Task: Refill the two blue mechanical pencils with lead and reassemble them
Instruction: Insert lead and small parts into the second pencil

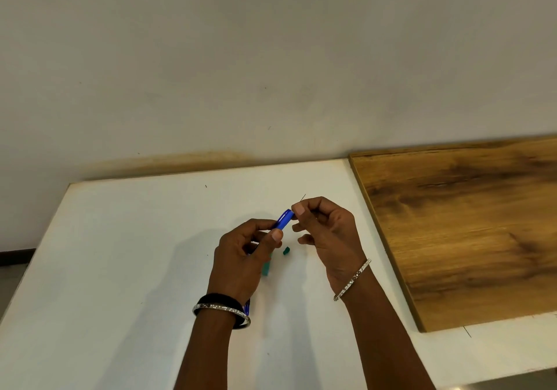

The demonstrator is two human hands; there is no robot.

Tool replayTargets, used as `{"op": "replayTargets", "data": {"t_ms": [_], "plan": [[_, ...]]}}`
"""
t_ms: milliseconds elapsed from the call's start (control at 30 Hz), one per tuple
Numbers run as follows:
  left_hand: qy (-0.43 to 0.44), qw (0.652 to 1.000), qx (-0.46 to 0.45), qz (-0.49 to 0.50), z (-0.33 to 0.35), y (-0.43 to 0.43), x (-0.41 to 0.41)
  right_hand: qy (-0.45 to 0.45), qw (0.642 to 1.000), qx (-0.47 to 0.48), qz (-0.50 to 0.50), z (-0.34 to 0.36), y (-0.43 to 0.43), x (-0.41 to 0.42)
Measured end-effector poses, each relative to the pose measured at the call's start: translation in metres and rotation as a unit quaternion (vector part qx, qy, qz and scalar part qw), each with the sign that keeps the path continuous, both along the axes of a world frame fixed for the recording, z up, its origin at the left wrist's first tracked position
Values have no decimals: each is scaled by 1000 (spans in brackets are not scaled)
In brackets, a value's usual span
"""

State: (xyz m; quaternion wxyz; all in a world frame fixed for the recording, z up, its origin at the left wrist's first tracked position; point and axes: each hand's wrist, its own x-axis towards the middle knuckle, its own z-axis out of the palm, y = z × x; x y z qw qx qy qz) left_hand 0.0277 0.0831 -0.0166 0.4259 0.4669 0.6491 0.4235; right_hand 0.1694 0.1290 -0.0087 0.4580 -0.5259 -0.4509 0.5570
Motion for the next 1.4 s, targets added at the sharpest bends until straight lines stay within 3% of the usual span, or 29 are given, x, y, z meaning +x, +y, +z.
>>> {"op": "replayTargets", "data": {"t_ms": [233,367,500,633,700,1000,1400], "plan": [[-18,1000,-8,12,2,-1,-1,-21,1000,8,21,3,1,12],[-42,999,-4,15,4,-1,-2,-8,996,-13,-87,1,4,22],[-83,996,-1,25,6,0,-4,-97,982,-6,-161,-9,6,37],[-93,995,-2,30,7,1,-3,-294,951,1,-101,-21,6,43],[-86,996,-3,30,6,0,-2,-336,940,0,-63,-25,5,41],[-59,998,-8,27,4,-1,-3,-428,903,6,-11,-27,1,27],[13,1000,-8,15,3,-1,-1,-446,894,-20,-36,-25,2,31]]}}
